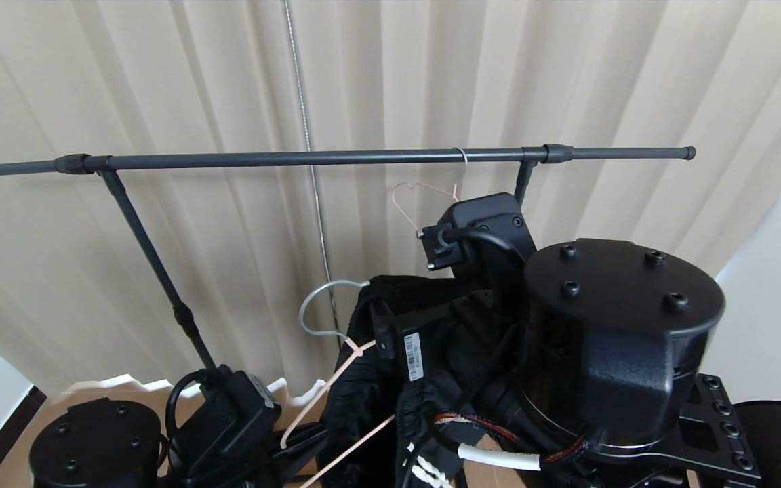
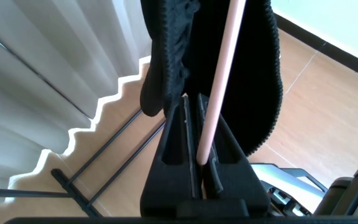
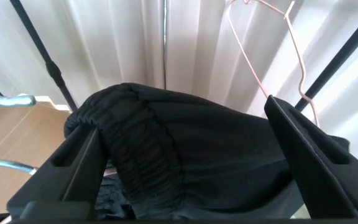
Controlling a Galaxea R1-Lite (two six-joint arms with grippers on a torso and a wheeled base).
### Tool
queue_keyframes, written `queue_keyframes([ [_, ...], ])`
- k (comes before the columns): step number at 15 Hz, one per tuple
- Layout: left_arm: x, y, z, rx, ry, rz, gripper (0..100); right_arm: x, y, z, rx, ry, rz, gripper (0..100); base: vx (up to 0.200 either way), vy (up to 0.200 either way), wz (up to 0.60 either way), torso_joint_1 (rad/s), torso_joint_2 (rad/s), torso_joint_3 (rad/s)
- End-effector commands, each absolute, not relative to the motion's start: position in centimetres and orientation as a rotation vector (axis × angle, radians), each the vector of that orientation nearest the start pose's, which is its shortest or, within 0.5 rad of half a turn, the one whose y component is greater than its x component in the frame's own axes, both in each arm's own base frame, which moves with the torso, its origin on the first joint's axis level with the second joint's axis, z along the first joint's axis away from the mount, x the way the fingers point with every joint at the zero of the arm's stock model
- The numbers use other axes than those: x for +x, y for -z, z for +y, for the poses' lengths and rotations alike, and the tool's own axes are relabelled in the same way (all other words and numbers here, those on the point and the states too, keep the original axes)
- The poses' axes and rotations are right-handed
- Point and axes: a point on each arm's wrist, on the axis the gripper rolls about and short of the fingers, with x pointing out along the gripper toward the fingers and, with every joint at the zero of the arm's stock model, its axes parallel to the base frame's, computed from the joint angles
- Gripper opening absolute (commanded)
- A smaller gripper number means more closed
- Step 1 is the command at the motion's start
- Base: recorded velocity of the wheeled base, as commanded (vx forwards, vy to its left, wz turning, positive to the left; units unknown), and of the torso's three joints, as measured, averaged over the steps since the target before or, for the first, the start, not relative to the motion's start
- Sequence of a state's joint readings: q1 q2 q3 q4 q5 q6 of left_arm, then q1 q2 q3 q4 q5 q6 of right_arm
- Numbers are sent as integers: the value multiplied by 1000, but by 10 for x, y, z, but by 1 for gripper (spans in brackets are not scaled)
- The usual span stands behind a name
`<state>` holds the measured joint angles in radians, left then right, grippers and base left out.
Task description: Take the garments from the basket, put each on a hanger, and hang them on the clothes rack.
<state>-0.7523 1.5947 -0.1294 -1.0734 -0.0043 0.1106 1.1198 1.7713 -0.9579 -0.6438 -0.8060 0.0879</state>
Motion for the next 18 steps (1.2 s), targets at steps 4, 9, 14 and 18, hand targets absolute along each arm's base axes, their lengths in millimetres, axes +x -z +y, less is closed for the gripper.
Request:
queue_keyframes([
  [4,145,-97,-134,226,755,328,0,158,-197,291,-68,-311,121,100,0,0,0,0,0,0],
  [9,154,-101,-128,199,682,296,0,157,-197,290,-77,-310,120,100,0,0,0,0,0,0],
  [14,160,-102,-125,186,647,295,0,157,-199,288,-76,-311,116,100,0,0,0,0,0,0],
  [18,166,-104,-128,149,598,297,0,157,-199,288,-78,-311,116,100,0,0,0,0,0,0],
])
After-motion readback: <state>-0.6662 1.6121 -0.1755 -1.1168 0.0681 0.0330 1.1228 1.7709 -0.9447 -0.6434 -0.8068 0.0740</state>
